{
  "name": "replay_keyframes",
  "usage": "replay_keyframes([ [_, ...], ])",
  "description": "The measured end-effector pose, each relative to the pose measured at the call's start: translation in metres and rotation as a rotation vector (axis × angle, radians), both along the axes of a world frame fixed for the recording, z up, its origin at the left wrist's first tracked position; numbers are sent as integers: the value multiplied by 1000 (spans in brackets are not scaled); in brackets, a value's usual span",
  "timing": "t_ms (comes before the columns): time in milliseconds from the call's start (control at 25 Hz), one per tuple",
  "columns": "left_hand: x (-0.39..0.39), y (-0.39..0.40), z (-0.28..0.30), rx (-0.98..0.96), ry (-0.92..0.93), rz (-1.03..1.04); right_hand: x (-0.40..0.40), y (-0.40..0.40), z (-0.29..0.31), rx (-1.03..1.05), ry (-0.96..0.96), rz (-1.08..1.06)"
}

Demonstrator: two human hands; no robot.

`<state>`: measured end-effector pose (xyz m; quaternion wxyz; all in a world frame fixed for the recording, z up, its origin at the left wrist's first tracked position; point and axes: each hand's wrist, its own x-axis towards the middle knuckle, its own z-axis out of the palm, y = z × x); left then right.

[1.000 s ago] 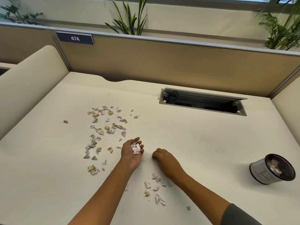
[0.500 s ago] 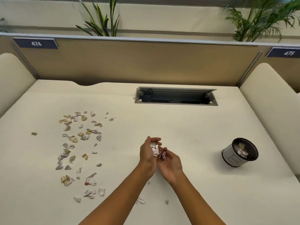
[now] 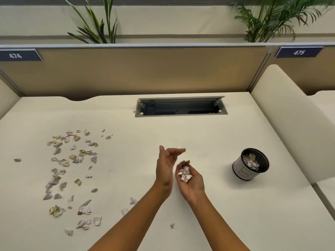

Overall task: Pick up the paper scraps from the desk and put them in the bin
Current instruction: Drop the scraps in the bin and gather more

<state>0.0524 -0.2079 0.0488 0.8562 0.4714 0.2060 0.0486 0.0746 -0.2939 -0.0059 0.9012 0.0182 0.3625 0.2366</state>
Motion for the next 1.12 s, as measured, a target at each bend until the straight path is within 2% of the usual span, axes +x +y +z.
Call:
replay_keyframes([
  [80,10,10,-8,38,-2,26,1,-9,3,-20,-11,-26],
  [160,19,19,-20,190,69,-12,3,-19,10,-32,-33,-55],
  [240,19,30,-42,489,217,-124,10,-34,20,-19,-75,-116],
  [320,12,41,-68,804,340,-324,22,-59,33,-44,-152,-192],
  [400,5,47,-88,1058,327,-474,38,-90,48,-144,-256,-264],
  [480,3,48,-95,1188,298,-526,54,-124,58,-275,-342,-319],
  [600,1,50,-97,1265,272,-563,74,-167,64,-551,-485,-300],
  [720,0,51,-98,1309,268,-576,88,-193,61,-1134,-652,-131],
  [800,0,51,-97,1320,278,-584,93,-201,58,-1426,-720,1],
  [1000,0,51,-97,1323,278,-585,89,-210,54,-1720,-733,232],
  [1120,0,51,-97,1316,271,-581,83,-217,56,-1988,-797,413],
])
